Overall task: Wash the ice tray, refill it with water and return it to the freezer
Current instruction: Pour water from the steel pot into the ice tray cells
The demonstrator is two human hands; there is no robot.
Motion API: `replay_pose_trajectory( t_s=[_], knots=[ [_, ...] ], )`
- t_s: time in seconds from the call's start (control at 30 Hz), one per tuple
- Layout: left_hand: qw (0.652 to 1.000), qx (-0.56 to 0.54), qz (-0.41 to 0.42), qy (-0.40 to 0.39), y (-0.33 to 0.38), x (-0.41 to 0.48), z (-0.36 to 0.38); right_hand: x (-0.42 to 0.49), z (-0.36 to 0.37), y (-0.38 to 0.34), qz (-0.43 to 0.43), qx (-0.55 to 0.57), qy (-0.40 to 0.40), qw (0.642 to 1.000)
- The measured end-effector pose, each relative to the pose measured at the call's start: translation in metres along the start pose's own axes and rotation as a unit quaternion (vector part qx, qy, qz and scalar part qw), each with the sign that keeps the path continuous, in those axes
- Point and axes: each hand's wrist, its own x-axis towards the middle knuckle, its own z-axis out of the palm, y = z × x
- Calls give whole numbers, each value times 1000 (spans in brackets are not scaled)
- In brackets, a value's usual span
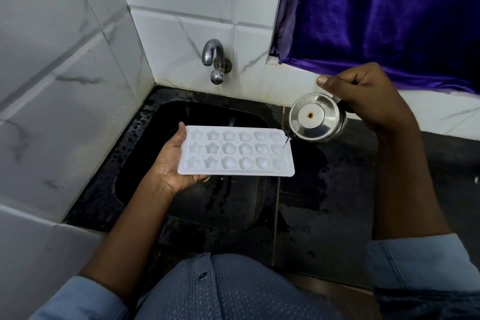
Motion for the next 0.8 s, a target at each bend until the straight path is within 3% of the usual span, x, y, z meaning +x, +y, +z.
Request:
replay_pose_trajectory(
  t_s=[0.8],
  knots=[
    [1000,16,-12,-20,-1,-3,6,6,17,-11,4,9,-20,1000]
  ],
)
